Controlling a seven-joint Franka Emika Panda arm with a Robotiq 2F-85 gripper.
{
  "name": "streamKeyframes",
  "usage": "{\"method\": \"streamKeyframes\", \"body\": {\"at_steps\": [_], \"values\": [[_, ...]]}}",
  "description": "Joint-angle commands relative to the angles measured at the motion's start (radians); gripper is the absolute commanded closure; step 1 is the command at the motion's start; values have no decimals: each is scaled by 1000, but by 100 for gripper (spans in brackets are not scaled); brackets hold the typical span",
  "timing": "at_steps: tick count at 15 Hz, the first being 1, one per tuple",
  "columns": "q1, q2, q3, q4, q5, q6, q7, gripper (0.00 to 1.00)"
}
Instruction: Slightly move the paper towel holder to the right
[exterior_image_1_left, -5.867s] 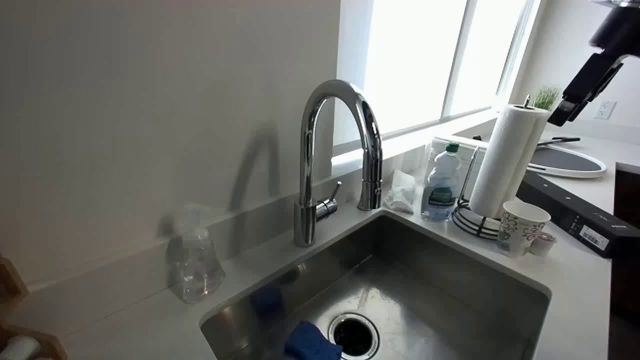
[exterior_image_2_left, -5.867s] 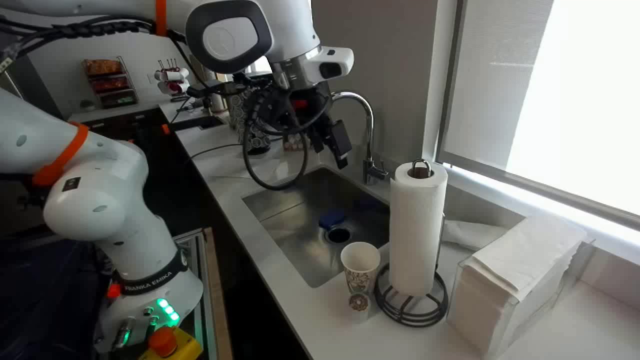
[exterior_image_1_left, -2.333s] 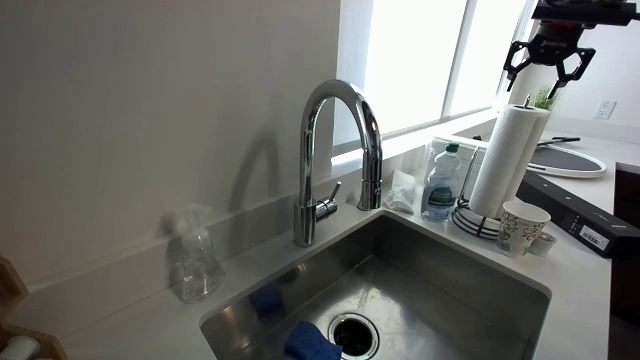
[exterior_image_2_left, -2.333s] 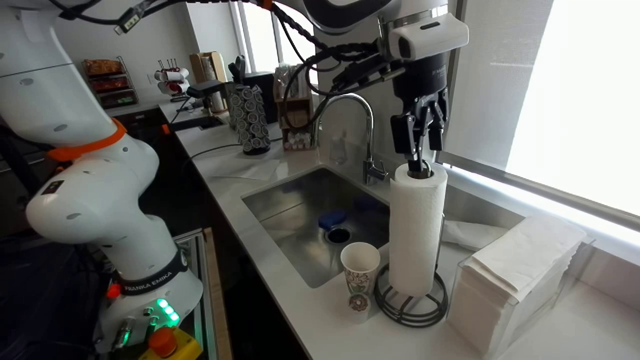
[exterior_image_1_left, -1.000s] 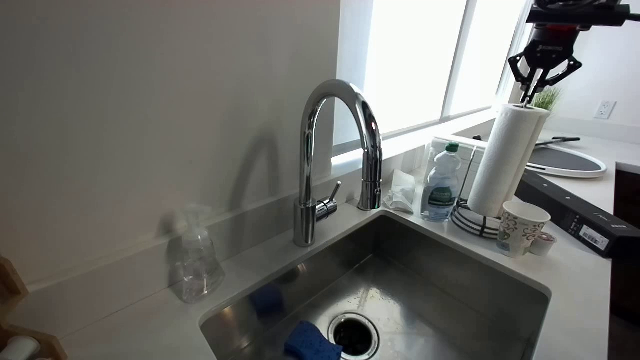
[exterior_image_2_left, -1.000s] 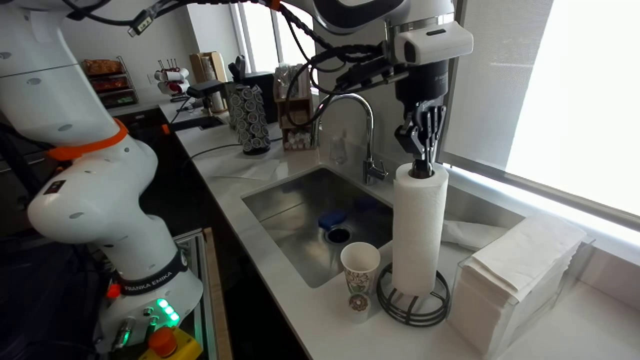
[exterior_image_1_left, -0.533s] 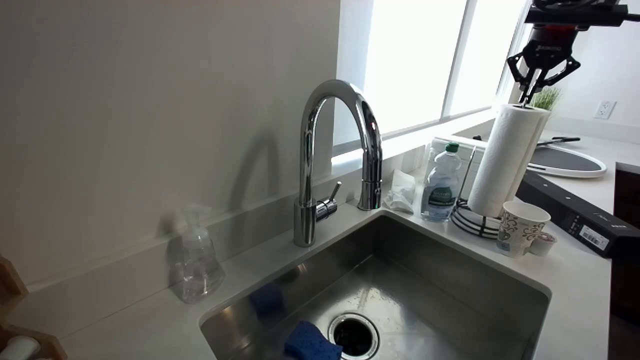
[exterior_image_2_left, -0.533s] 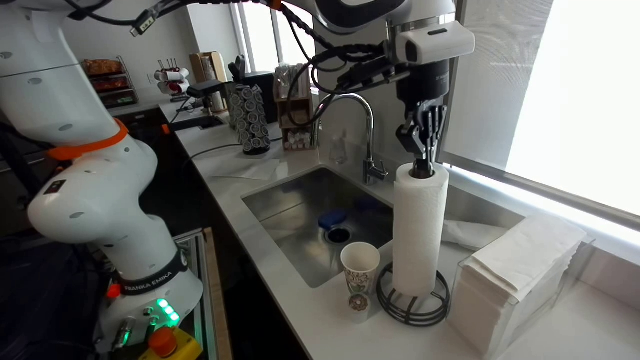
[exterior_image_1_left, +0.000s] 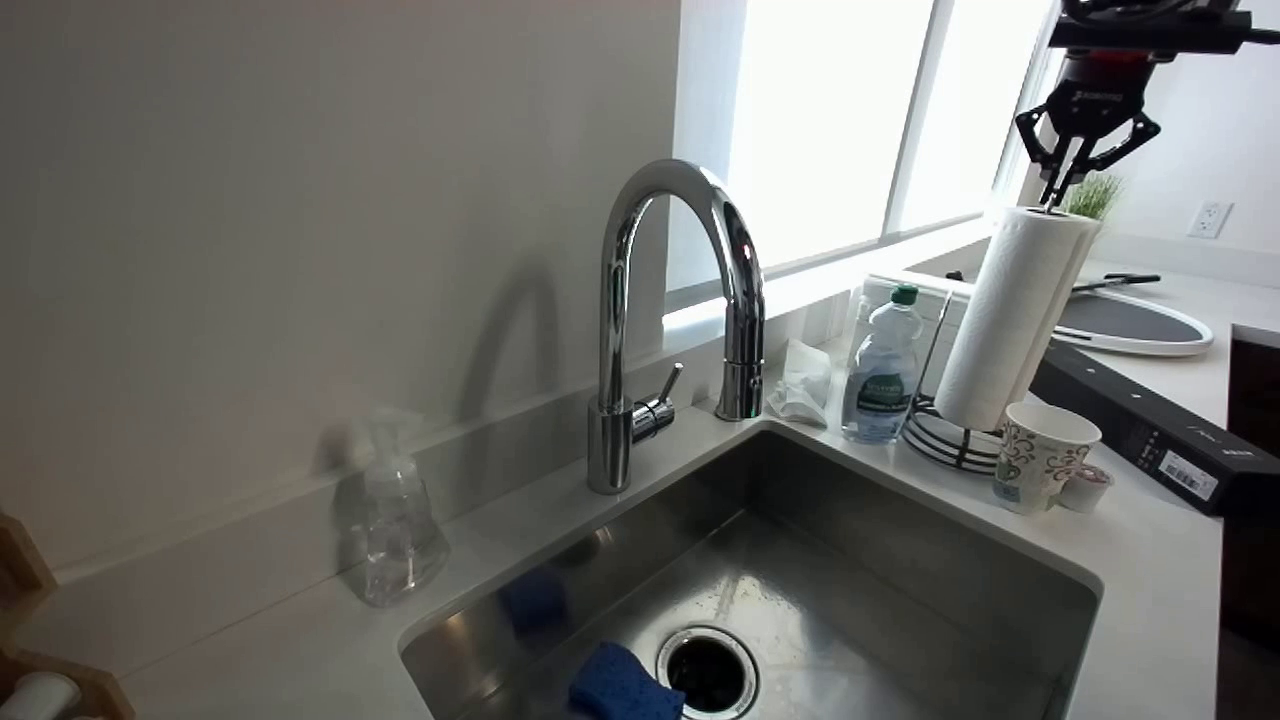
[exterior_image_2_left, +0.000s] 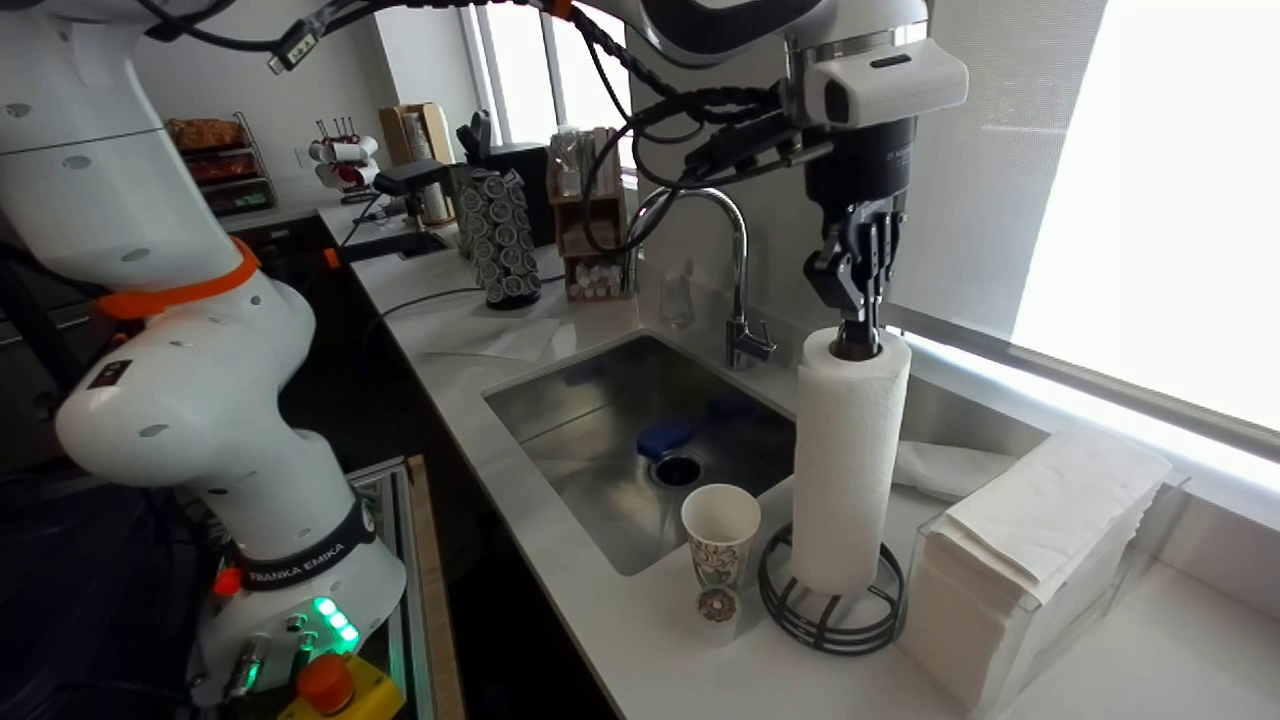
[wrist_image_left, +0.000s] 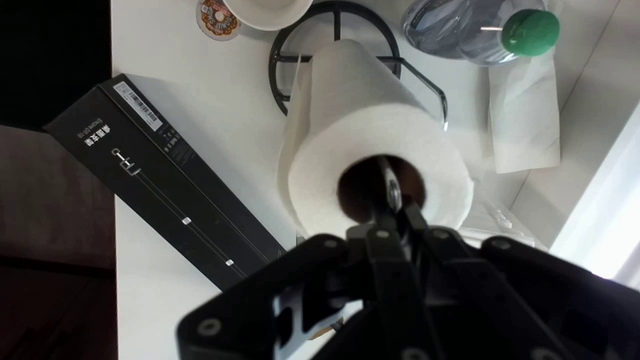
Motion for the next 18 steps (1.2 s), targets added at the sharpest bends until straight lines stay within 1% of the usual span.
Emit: {"method": "streamKeyframes", "body": {"at_steps": [1,15,18], "values": [[7,8,-20,42,6,-13,7,98],[-2,11,-52,62,-32,7,17,98],[-7,18,-60,61,-48,32,12,98]]}}
